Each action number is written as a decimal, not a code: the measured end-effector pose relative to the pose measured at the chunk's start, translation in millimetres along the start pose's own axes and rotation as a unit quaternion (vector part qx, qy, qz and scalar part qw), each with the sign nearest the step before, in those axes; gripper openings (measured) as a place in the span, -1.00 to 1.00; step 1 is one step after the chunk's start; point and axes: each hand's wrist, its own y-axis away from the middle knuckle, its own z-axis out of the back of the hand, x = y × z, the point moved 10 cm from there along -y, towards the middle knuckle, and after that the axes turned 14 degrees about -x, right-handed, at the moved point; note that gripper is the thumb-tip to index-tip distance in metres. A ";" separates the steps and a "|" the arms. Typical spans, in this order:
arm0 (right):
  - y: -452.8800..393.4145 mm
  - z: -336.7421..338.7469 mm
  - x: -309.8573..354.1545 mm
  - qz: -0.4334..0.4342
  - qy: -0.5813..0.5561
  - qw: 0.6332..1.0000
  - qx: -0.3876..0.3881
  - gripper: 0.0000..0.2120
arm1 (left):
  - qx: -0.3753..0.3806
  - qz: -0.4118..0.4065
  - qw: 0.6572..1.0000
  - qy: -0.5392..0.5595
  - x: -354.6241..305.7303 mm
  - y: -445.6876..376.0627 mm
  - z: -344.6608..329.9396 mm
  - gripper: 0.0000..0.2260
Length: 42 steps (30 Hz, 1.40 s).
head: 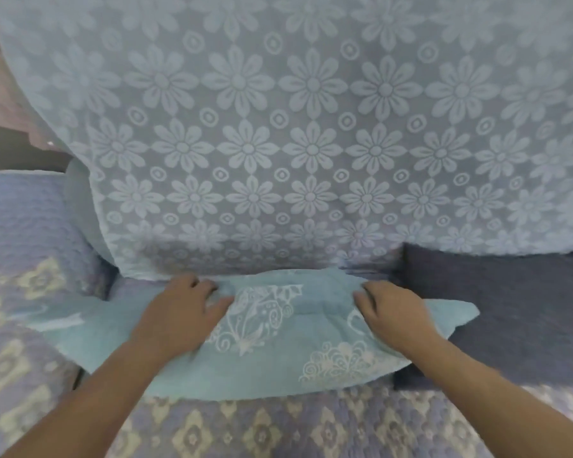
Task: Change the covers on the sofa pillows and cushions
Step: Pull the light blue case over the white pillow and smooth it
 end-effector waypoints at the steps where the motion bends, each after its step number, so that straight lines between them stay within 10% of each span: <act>1: 21.9 9.3 0.8 0.010 -0.034 0.999 -0.024 -0.68 | -0.019 -0.047 0.997 0.050 -26.1 19.0 0.2 -0.38; 5: 74.3 19.6 -26.1 -0.126 -0.149 0.980 0.034 -0.58 | 0.066 -0.201 0.970 0.117 -88.3 83.8 -42.9 -0.40; 10: 129.9 -24.1 -13.0 -0.266 -0.232 0.910 0.220 -0.69 | 0.175 -0.029 0.965 0.192 -95.9 123.1 -79.1 -0.63; 15: 232.9 -74.6 10.2 -0.435 -0.378 0.721 0.384 -0.81 | 0.152 0.069 0.963 0.210 -148.1 142.6 -140.0 -0.97; 18: 267.3 -77.1 -7.6 -0.522 -0.400 0.666 0.353 -0.86 | 0.208 0.087 0.960 0.165 -154.7 149.9 -182.0 -0.76; 23: 305.4 -73.6 23.9 -0.432 -0.419 0.690 0.402 -0.83 | 0.222 -0.192 0.956 0.018 -192.2 146.6 -196.4 -0.27; 27: 311.1 -60.8 42.2 -0.347 -0.433 0.730 0.399 -0.82 | 0.265 -0.392 0.878 -0.065 -229.9 148.3 -200.7 -0.46; 37: 312.1 -78.9 -15.2 -0.403 -0.355 0.807 0.247 -0.63 | 0.330 -0.378 0.846 -0.179 -221.5 89.8 -216.2 -0.72; 42: 319.5 -83.5 -18.4 -0.496 -0.334 0.783 0.172 -0.84 | 0.292 -0.483 0.807 -0.174 -242.6 108.5 -225.3 -0.67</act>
